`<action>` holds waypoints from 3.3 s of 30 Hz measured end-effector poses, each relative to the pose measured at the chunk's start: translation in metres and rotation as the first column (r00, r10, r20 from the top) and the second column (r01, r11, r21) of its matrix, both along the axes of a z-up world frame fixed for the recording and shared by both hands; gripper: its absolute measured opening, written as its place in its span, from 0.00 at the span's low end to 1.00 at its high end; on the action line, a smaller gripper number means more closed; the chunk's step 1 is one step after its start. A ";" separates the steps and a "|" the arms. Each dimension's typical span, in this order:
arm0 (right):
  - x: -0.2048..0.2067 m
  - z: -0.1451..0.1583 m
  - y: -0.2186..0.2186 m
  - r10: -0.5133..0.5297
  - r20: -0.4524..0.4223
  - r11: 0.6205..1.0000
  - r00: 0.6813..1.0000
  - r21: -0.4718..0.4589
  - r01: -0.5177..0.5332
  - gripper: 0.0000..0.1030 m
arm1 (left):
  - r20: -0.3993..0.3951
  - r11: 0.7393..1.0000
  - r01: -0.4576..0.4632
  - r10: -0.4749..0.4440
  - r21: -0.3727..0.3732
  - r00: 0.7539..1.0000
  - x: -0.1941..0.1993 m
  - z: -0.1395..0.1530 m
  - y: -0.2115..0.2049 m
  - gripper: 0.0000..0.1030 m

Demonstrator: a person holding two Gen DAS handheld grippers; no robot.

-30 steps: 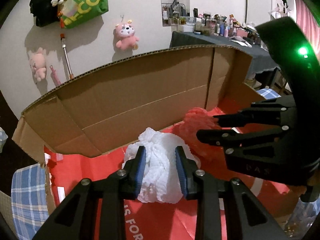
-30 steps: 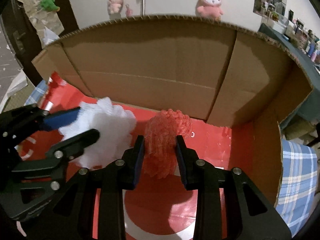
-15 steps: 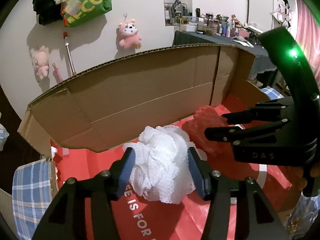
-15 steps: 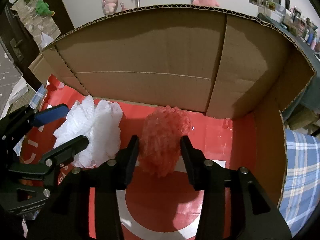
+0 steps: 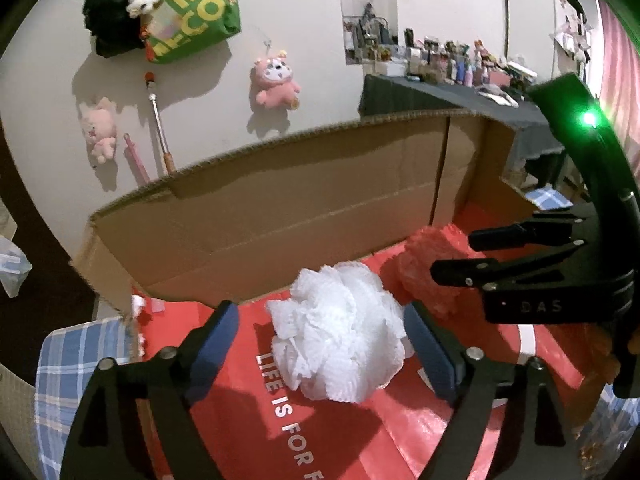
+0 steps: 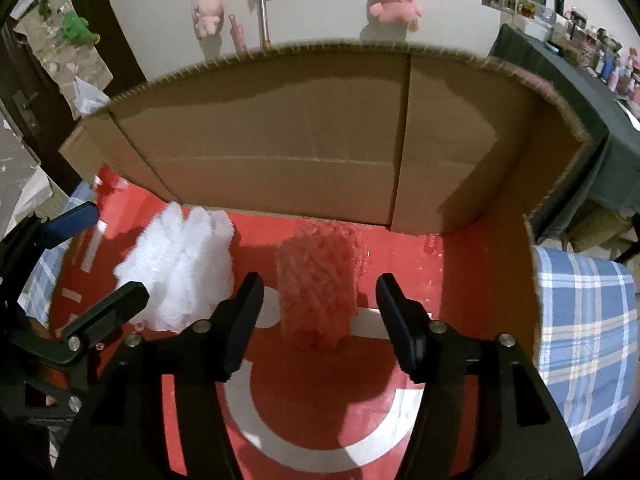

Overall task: Organize soft objects
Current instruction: 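Open both tools to release the puffs inside the red box, then move both tools back toward the remaining soft items on the table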

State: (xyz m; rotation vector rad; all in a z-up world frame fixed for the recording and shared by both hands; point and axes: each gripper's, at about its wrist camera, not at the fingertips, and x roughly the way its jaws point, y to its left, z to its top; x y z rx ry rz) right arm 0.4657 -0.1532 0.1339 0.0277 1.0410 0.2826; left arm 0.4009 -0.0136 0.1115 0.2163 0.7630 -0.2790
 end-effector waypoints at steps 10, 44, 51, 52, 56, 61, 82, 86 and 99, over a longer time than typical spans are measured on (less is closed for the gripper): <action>-0.070 0.077 -0.007 -0.015 0.162 1.000 0.987 0.026 0.011 0.73 | 0.133 0.995 -0.047 0.059 -0.093 0.989 -0.054 0.061 0.017 1.00; -0.433 0.117 0.011 -0.028 0.633 0.999 0.774 -0.006 0.041 0.94 | 0.453 0.955 -0.093 0.217 -0.281 0.864 -0.390 0.101 0.046 1.00; -0.441 0.067 0.011 -0.057 0.597 0.998 0.800 0.009 0.064 0.94 | 0.439 0.959 -0.140 0.240 -0.248 0.866 -0.410 0.059 0.039 1.00; -0.440 0.061 0.012 -0.054 0.592 0.998 0.804 0.004 0.064 0.94 | 0.429 0.959 -0.147 0.242 -0.241 0.870 -0.410 0.052 0.038 1.00; -0.439 0.033 0.017 -0.048 0.565 0.997 0.823 -0.016 0.069 0.94 | 0.380 0.964 -0.152 0.228 -0.220 0.896 -0.408 0.025 0.034 1.00; -0.430 0.002 0.024 -0.038 0.500 0.999 0.865 -0.004 0.046 0.94 | 0.320 0.965 -0.179 0.234 -0.192 0.918 -0.403 -0.004 0.037 1.00; -0.393 -0.049 0.046 0.003 0.305 0.993 0.952 0.115 -0.040 0.93 | 0.155 0.948 -0.287 0.307 -0.134 0.939 -0.365 -0.048 0.089 1.00; -0.393 -0.049 0.050 0.013 0.317 0.994 0.948 0.096 -0.046 0.87 | 0.121 0.951 -0.281 0.296 -0.128 0.947 -0.356 -0.056 0.094 1.00; -0.389 -0.060 0.052 0.013 0.266 0.998 0.964 0.061 -0.030 0.73 | 0.060 0.962 -0.262 0.267 -0.083 0.962 -0.337 -0.072 0.104 1.00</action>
